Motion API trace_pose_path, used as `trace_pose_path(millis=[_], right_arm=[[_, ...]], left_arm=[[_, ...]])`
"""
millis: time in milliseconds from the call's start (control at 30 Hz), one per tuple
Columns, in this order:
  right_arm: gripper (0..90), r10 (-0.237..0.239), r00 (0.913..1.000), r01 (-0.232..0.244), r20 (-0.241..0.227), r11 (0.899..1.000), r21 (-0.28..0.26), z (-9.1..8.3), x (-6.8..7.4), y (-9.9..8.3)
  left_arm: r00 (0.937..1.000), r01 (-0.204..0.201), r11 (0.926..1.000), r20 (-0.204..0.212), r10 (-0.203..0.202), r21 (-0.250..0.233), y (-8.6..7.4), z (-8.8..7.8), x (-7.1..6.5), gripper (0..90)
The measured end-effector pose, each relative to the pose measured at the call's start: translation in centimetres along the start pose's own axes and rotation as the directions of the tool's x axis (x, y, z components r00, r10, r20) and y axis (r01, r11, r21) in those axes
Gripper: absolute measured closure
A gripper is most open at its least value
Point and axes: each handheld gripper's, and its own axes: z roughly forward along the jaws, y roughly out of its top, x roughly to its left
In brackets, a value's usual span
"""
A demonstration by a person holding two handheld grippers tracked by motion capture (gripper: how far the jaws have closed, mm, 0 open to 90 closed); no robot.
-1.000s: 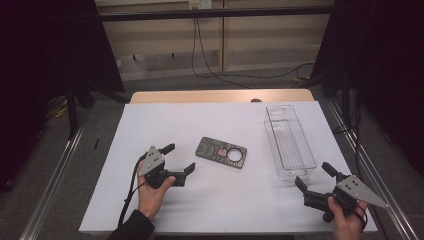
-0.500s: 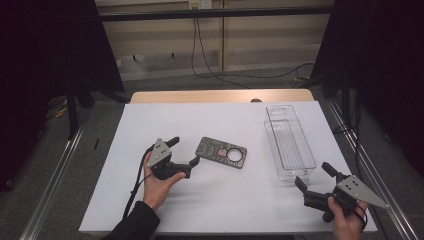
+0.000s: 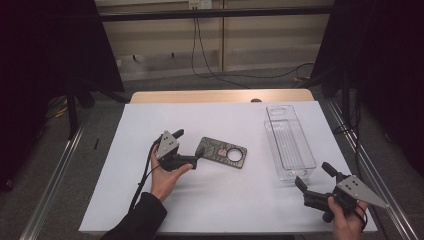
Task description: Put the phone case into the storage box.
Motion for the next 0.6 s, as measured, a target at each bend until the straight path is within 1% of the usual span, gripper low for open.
trace_pose_path(millis=[33, 67, 133, 167, 200, 233, 367, 400, 467, 500, 533, 600], right_arm=[[0.0, -0.003, 1.0000, 0.003, -0.001, 1.000, 0.000, 0.0, 0.0, 0.0], [0.0, -0.004, 1.0000, 0.004, -0.002, 1.000, 0.000, 0.0, 0.0, 0.0], [0.0, -0.005, 1.0000, 0.005, -0.002, 1.000, 0.000, 0.0, 0.0, 0.0], [0.0, -0.005, 1.0000, 0.005, -0.002, 1.000, 0.001, 0.0, 0.0, 0.0], [0.0, -0.004, 1.0000, 0.004, -0.001, 1.000, 0.002, 0.0, 0.0, 0.0], [0.0, -0.003, 1.0000, 0.003, -0.001, 1.000, 0.001, 0.0, 0.0, 0.0], [0.0, -0.001, 1.0000, 0.001, -0.002, 1.000, 0.002, -0.1, 0.0, 0.0], [0.0, -0.001, 1.0000, 0.001, -0.002, 1.000, 0.002, -0.1, 0.0, 0.0], [0.0, -0.002, 1.0000, 0.002, -0.002, 1.000, 0.000, -0.1, 0.0, 0.0], [0.0, -0.002, 1.0000, 0.002, -0.002, 1.000, 0.000, -0.1, -0.1, 0.0], [0.0, -0.002, 1.0000, 0.002, -0.003, 1.000, 0.000, -0.1, -0.1, 0.0], [0.0, -0.001, 1.0000, 0.001, -0.003, 1.000, 0.000, -0.1, -0.1, 0.0]], left_arm=[[0.9999, 0.016, 0.9999, -0.004, -0.016, -0.001, 0.0, 0.3, 0.0, 2.7], [1.0000, 0.008, 0.9999, 0.005, -0.009, 0.013, 0.2, 0.6, -0.1, 2.6], [0.9999, -0.012, 0.9999, 0.004, 0.012, 0.012, 0.5, 1.1, -0.3, 3.1], [0.9999, -0.015, 0.9999, -0.001, 0.015, 0.007, 0.7, 1.4, -0.3, 3.1], [0.9999, -0.011, 0.9999, -0.001, 0.011, -0.005, 0.8, 1.7, -0.4, 3.0], [0.9999, -0.014, 0.9999, 0.003, 0.014, 0.003, 1.0, 1.9, -0.4, 3.5], [1.0000, -0.003, 0.9999, -0.007, 0.003, -0.013, 1.6, 3.1, -0.5, 3.6], [1.0000, -0.002, 1.0000, -0.006, 0.002, -0.006, 1.7, 3.4, -0.5, 3.9], [0.9999, 0.001, 0.9999, -0.017, -0.001, -0.011, 1.9, 3.8, -0.6, 3.9], [0.9998, -0.007, 0.9999, -0.021, 0.007, -0.010, 2.0, 4.0, -0.6, 4.0], [0.9998, -0.007, 0.9999, -0.021, 0.006, -0.009, 2.1, 4.2, -0.5, 5.0], [0.9995, 0.003, 0.9999, -0.031, -0.003, -0.015, 2.2, 4.5, -0.6, 6.1]])
